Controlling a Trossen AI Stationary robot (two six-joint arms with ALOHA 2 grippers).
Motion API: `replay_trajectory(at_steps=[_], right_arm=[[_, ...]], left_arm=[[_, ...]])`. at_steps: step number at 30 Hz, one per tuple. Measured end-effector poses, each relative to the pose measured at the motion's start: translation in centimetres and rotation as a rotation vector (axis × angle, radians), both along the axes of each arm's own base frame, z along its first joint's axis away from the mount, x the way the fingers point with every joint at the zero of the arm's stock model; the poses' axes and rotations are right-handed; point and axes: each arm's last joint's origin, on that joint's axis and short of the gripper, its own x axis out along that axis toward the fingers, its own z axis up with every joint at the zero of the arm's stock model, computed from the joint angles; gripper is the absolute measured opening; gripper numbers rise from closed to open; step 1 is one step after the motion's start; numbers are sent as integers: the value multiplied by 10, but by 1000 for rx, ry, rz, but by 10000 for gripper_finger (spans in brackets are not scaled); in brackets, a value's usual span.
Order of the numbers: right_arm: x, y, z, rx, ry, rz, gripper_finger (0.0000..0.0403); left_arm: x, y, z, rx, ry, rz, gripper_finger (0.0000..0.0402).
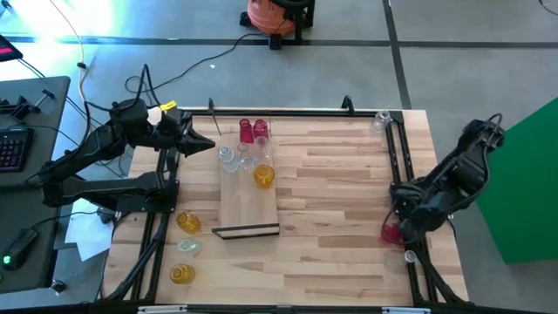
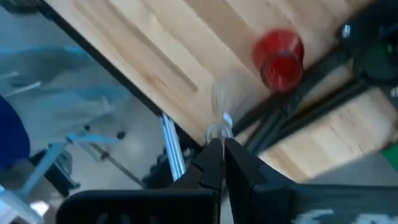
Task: Sort vases onto shelf
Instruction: Put the transparent vase on the shelf
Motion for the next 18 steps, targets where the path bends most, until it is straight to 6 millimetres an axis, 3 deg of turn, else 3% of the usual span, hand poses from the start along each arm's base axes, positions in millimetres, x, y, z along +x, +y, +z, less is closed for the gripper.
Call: replay_trajectory(at_steps=[7, 18], right_arm=[[-5, 17, -6, -9, 42, 12, 17], [7, 75, -38, 96, 49, -98, 157]], left_arm=[[0, 0, 0, -36, 2, 8, 0], [0, 0, 0, -15, 1, 5, 0]])
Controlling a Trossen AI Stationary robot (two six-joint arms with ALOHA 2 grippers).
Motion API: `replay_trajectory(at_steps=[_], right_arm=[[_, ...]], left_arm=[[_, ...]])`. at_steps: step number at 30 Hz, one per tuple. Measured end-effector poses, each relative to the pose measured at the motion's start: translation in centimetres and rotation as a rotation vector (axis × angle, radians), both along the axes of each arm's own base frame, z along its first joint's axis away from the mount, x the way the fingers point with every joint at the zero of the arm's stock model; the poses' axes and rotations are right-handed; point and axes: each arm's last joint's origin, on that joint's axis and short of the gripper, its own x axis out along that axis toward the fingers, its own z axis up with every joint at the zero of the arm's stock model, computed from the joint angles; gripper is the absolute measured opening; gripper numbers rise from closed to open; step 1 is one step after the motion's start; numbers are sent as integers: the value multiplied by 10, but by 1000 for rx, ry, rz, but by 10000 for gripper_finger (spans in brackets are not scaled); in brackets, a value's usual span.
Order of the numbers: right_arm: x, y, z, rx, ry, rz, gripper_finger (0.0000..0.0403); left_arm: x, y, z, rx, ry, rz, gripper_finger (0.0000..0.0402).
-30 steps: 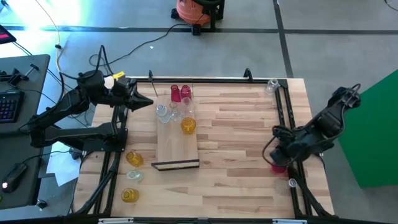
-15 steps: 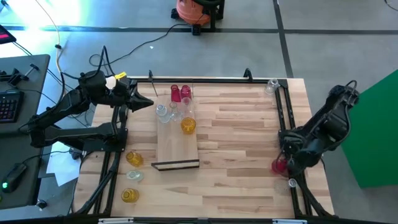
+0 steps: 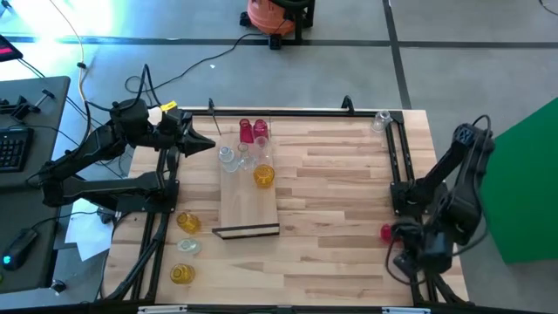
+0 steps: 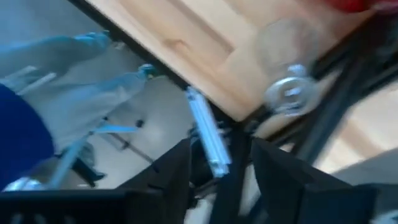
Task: Sort vases onto shelf
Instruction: Put the transparent vase on the shelf
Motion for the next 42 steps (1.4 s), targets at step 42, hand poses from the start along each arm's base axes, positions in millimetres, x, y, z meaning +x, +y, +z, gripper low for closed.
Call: replay_trajectory(at_steps=[42], right_arm=[[-2, 28, -40, -301, 169, -130, 138]], left_arm=[[0, 0, 0, -13, -1, -2, 0]])
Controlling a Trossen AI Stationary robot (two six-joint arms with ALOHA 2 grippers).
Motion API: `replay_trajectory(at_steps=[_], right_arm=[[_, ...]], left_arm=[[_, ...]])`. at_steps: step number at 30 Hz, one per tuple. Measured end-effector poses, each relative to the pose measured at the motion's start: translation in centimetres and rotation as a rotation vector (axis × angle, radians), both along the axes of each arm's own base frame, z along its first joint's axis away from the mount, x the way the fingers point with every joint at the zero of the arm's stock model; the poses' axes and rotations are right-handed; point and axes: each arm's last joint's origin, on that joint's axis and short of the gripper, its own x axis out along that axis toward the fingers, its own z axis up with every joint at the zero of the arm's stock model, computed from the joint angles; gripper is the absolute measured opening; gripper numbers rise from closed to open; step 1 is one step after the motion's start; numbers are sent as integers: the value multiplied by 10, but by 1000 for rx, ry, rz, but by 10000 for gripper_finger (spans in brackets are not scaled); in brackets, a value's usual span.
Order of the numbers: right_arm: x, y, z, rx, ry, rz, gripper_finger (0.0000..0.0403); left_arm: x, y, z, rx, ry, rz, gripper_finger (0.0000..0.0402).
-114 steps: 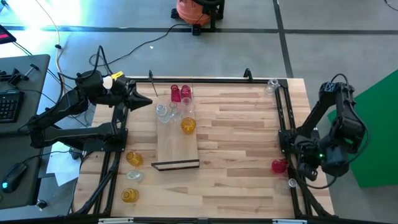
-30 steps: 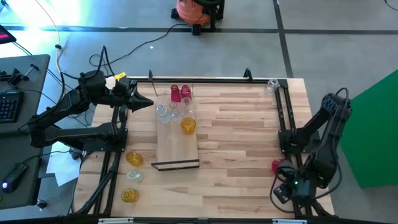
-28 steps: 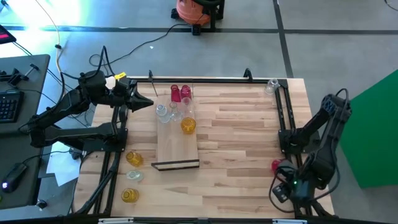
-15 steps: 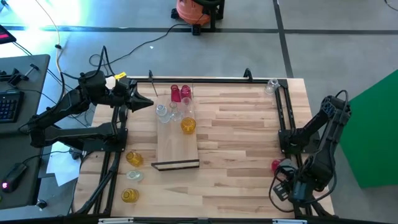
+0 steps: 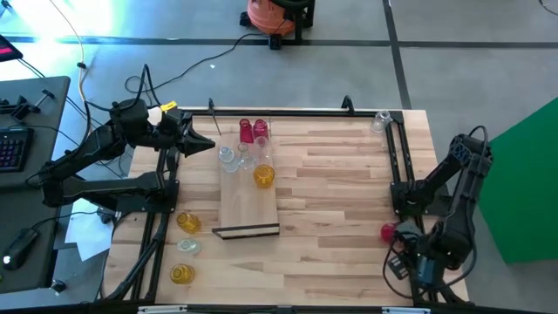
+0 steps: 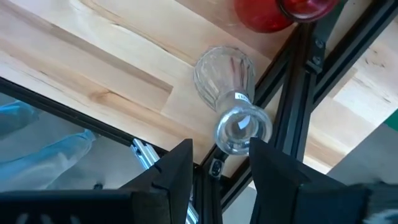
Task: Sort vases onto shelf
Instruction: Put the transparent vase on the shelf
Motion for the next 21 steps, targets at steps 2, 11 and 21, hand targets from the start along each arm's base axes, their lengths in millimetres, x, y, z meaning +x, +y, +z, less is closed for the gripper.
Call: replay_trajectory(at_steps=[2, 11, 21], right_arm=[[-2, 1, 0, 0, 1, -3, 138], [0, 2, -1, -14, -38, -9, 138], [6, 15, -15, -47, -33, -4, 138]], left_arm=[[0, 0, 0, 0, 0, 0, 0], [0, 0, 0, 0, 0, 0, 0], [0, 0, 0, 0, 0, 0, 0]])
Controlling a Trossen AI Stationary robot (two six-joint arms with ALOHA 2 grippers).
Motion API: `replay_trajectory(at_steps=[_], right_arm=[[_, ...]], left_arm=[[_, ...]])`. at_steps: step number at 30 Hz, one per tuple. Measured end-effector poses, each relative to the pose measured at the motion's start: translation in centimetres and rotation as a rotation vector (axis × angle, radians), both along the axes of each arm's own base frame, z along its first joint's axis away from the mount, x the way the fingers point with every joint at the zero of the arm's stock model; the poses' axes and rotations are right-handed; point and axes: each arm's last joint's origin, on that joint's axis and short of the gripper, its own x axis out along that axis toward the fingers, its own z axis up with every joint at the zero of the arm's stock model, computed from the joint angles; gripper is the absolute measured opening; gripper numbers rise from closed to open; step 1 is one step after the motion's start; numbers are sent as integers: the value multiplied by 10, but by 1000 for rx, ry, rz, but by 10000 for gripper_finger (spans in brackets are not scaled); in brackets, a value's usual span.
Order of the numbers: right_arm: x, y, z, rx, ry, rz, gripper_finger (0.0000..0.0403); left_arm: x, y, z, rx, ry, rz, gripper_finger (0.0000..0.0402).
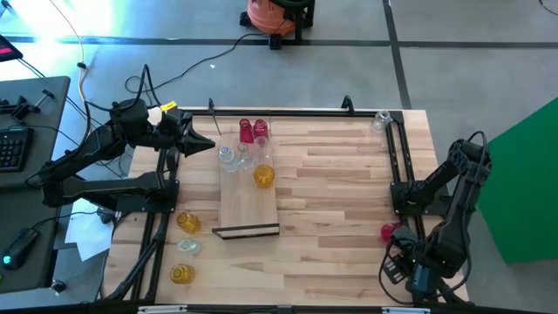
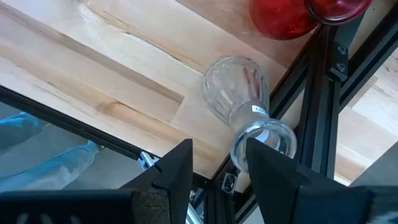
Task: Sort vases onto shelf
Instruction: Put the transparent vase on the shelf
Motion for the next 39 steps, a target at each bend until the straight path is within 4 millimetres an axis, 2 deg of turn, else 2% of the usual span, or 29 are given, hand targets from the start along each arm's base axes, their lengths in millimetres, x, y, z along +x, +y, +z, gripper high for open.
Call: replay_trajectory(at_steps=[14, 17, 21, 23, 28, 33, 39], right_arm=[[7, 19, -19, 3, 63, 4, 132], [6, 19, -19, 17, 88, 6, 107], [7, 21, -19, 37, 90, 23, 36], [8, 21, -19, 47, 90, 28, 15], [16, 19, -19, 79, 106, 28, 32], [29, 16, -19, 111, 85, 50, 10], [51, 7, -13, 134, 20, 91, 16]], left_arm=[[-1, 0, 1, -11, -11, 2, 0], [-2, -1, 2, -10, -15, 2, 0], [-3, -1, 2, -16, -19, 3, 0], [-5, -2, 3, -15, -23, 3, 0], [-10, -4, 4, -7, -40, 5, 0], [-17, -7, 7, 5, -66, 8, 0], [-28, -12, 10, 21, -101, 9, 0]])
